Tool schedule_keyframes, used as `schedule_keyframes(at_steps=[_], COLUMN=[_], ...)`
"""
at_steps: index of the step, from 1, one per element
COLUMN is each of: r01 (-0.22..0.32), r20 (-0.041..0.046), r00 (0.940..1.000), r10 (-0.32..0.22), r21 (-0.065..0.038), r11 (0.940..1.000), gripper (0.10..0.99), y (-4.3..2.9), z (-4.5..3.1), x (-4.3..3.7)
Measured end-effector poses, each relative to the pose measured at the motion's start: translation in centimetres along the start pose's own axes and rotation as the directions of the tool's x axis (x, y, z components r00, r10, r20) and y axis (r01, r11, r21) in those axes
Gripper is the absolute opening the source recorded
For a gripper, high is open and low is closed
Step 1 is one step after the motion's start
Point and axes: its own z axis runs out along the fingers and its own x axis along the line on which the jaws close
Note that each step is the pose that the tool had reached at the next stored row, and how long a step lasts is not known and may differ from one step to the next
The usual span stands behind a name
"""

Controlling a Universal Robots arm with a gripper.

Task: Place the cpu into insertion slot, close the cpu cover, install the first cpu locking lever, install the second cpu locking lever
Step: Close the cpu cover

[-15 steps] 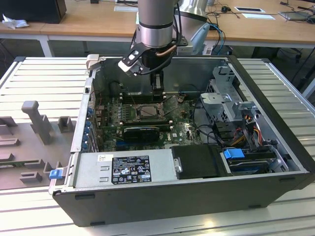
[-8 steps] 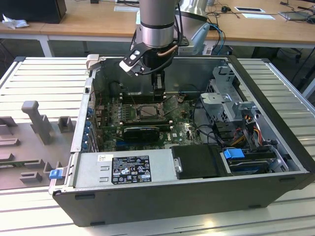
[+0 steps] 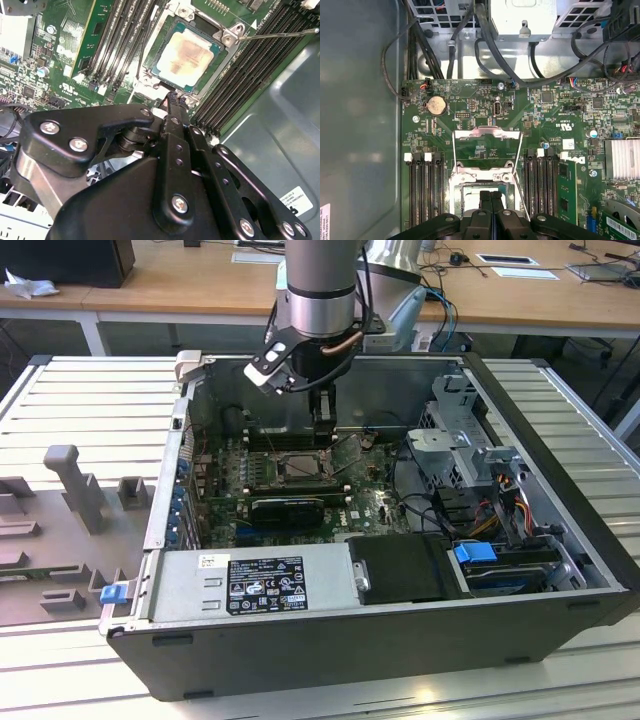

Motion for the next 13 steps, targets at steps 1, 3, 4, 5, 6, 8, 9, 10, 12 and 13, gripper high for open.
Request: schedule_keyframes(at_steps=[1,3,4,5,6,8,9,10,12,13], r01=[0.0,0.0,0.0,0.0,0.0,0.0,0.0,0.0,0.0,0.0], r20=[0.0001,0.0,0.0,0.0,0.0,0.0,0.0,0.0,0.0001,0.0002], r00=[1.0,1.0,1.0,1.0,1.0,1.0,1.0,1.0,1.0,1.0], r10=[0.0,0.0,0.0,0.0,0.0,0.0,0.0,0.0,0.0,0.0], r21=[0.0,0.0,0.0,0.0,0.0,0.0,0.0,0.0,0.0,0.0], r11=[1.0,1.0,1.0,1.0,1.0,1.0,1.0,1.0,1.0,1.0], gripper=[0.106,0.106,0.106,0.106,0.106,0.106,0.106,0.106,0.106,0.106], y=[0.03,0.1,0.13,0.16,0.18,0.22,0.24,0.26,0.32,0.33], z=[0.0,0.01,0.01,0.01,0.01,0.01,0.02,0.02,0.02,-0.01], x=[0.0,0.0,0.0,0.0,0.0,0.0,0.01,0.01,0.01,0.01])
